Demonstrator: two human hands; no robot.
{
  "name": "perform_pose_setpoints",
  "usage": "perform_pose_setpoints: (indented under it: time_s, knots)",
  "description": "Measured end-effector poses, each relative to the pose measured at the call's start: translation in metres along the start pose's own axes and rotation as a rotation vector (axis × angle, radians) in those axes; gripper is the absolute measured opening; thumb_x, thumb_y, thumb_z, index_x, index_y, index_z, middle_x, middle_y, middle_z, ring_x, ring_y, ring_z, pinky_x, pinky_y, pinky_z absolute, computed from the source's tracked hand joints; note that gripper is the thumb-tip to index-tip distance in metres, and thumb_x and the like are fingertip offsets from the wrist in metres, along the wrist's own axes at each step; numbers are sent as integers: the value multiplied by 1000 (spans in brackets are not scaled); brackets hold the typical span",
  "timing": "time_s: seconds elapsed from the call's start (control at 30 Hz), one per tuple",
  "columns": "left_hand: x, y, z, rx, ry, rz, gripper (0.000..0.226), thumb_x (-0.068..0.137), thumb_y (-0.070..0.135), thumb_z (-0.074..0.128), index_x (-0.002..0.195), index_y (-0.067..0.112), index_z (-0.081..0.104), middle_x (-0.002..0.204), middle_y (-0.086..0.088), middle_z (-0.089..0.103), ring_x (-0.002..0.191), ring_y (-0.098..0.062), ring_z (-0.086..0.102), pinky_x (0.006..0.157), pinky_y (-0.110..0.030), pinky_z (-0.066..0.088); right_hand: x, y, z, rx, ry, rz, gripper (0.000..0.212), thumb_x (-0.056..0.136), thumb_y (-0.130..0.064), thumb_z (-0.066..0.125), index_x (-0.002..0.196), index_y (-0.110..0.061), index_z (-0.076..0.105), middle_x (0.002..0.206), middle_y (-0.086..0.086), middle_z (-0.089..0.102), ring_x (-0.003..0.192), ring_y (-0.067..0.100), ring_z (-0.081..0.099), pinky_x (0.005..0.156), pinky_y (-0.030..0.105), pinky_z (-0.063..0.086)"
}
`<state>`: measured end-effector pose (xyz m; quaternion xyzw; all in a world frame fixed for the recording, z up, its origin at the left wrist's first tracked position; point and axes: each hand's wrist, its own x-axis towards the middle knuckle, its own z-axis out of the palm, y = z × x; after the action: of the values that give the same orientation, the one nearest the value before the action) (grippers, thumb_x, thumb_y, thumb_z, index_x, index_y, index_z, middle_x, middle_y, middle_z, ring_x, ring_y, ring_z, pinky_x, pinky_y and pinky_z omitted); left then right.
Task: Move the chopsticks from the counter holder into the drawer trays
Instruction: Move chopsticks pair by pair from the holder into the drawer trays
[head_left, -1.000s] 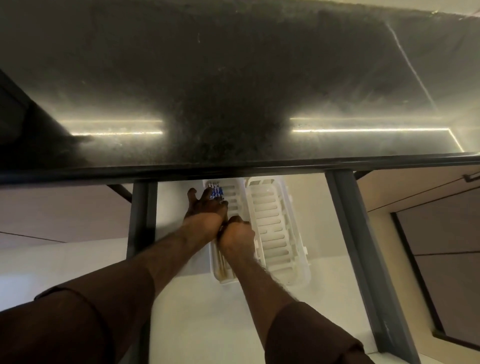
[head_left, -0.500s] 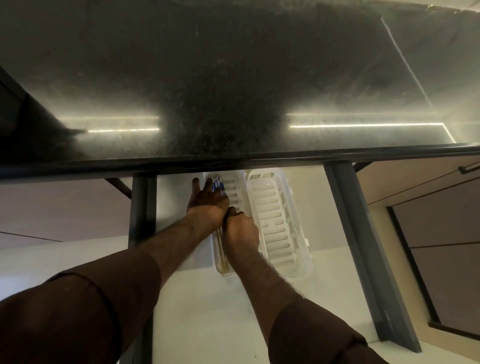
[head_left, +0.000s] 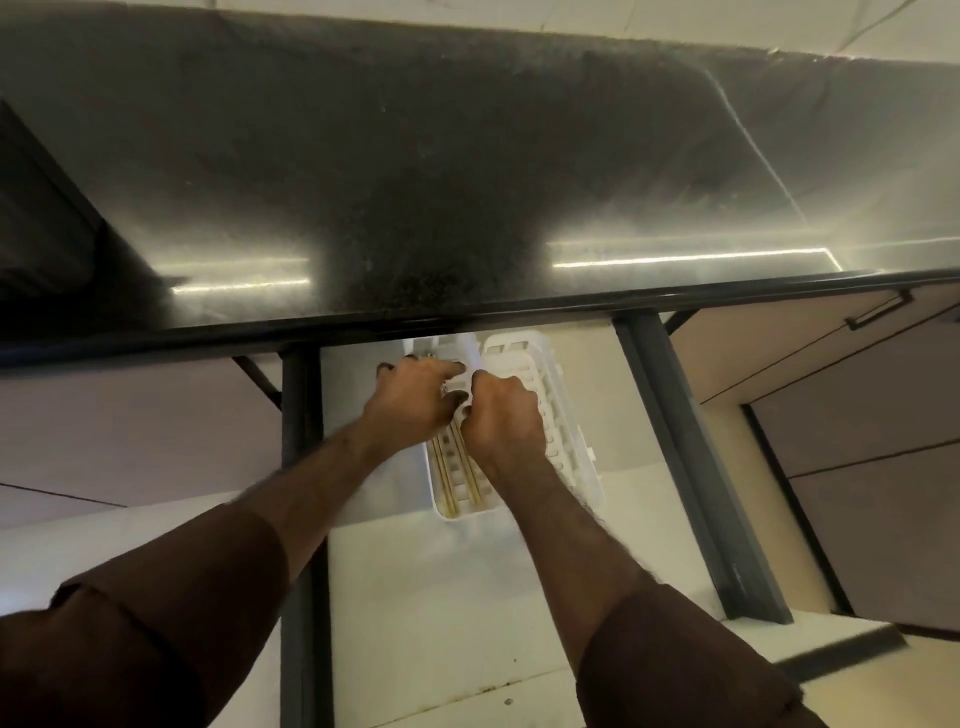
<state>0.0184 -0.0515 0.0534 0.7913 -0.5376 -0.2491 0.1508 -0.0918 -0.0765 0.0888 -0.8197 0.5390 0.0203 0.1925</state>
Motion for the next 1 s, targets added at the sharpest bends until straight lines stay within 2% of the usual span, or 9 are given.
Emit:
perform_pose_setpoints:
  time_s: [0.07,0.13,0.27,0.37,0.43,0.53,0.7,0.83,1.0]
  knots:
    - [-16,9,-15,-290,53,-75,38,91,25,64,127,16,61,130,-4,63,113,-22,63,95,-37,49,-11,-3,-17,20,44,3,25,95,-26,58,116,-13,61,108,6,69,80,17,61,69,23,42]
    - [-36,18,-32,-534,127,-142,35,89,23,65,123,14,64,124,-4,66,106,-18,66,92,-37,54,-23,-6,-33,87,102,11,30,93,-35,60,117,-17,62,111,2,69,84,15,63,76,24,46]
    - [-83,40,-70,-747,279,-151,29,90,18,64,118,13,66,113,-3,70,98,-15,67,89,-40,56,-57,-18,-67,161,240,-33,31,85,-45,66,109,-25,65,102,-3,72,74,13,62,75,27,54]
    - [-122,55,-98,-819,383,-121,28,90,17,65,118,15,66,111,0,70,96,-11,67,88,-38,57,-91,-28,-92,229,287,-115,26,87,-37,68,108,-22,66,102,-3,72,80,13,65,74,28,56]
    - [-151,64,-115,-856,445,-80,29,89,17,66,118,17,66,111,2,70,97,-8,67,87,-34,57,-116,-35,-111,270,316,-180,20,89,-29,67,107,-19,68,100,-1,72,81,13,63,70,24,49]
    - [-189,73,-138,-871,536,-30,31,88,18,68,119,18,66,110,4,70,96,-7,68,86,-29,57,-153,-53,-140,311,371,-271,18,90,-25,65,105,-17,69,98,-1,71,84,12,61,71,23,43]
    - [-240,66,-178,-889,631,-3,30,85,18,72,115,15,69,100,1,74,90,-7,71,87,-34,58,-199,-99,-170,351,403,-405,16,89,-25,65,102,-18,70,93,-4,71,78,7,58,64,14,42]
    - [-272,36,-219,-816,722,12,32,87,18,69,118,16,66,104,5,72,92,-2,68,89,-32,57,-219,-150,-172,373,398,-505,19,89,-23,66,106,-18,71,97,-5,73,80,6,60,60,5,31]
    - [-298,-30,-279,-816,814,6,28,86,15,70,114,16,69,93,13,70,85,5,67,88,-32,57,-222,-233,-155,410,369,-579,18,89,-25,67,106,-20,70,97,-5,73,76,2,54,56,1,25]
